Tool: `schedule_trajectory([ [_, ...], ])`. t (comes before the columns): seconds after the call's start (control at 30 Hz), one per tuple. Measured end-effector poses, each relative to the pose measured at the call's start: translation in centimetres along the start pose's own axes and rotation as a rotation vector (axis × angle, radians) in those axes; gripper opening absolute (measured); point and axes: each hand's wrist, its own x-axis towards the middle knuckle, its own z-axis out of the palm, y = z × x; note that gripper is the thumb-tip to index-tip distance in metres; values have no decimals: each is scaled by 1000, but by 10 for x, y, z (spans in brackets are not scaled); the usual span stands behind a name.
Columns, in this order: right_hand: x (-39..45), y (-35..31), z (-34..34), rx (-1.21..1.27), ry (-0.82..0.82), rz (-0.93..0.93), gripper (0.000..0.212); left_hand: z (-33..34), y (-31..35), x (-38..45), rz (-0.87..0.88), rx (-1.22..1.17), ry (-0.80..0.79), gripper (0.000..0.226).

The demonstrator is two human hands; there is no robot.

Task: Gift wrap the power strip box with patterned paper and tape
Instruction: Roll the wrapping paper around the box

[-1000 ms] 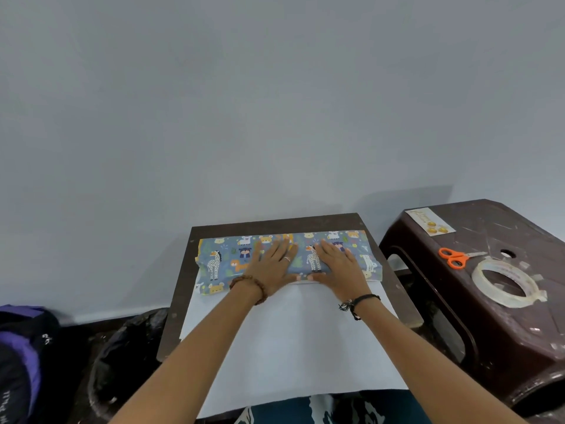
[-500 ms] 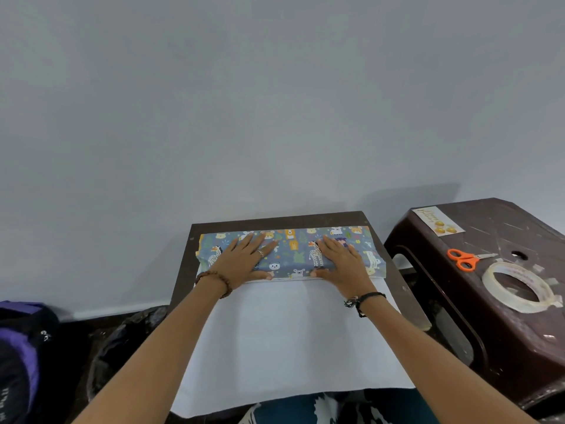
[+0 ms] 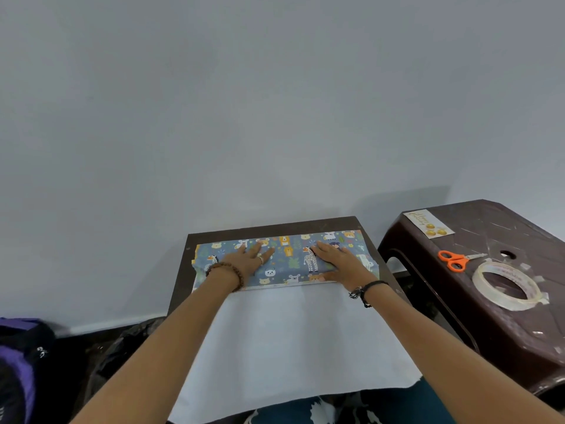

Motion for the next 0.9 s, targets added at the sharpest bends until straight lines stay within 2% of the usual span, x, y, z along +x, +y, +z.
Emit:
schedule_trajectory([
  [0.13,0,-2,0,-69,-11,-1,68,-1,27,6,-170,-49,-9,65],
  [0.27,-1,0,0,-30,-10,-12,69,-12,48,13,-105,-84,14,91],
  [0.4,-2,-2,-4,72,-5,17,60,-19,51,22,-67,-57,83,81],
  [0.5,10,-22,-9,203,118,154,27,-19,49,23,-50,-64,117,78],
  [0.53,14,-34,-7,223,185,170,23,-17,50,23,-53,-64,123,76],
  [0.6,23,-57,5,292,316,108,30,-14,52,23,-62,-67,142,61],
  [0.67,28,-70,21,334,380,50,33,-13,52,22,-67,-70,166,41],
  [0.7,29,-67,28,286,402,50,33,-13,52,22,-64,-62,170,40],
  [0.8,28,-43,42,-9,418,106,44,-14,49,24,-43,-53,144,67],
  [0.9,22,-20,42,-44,413,183,49,-14,47,25,-37,-52,122,81],
])
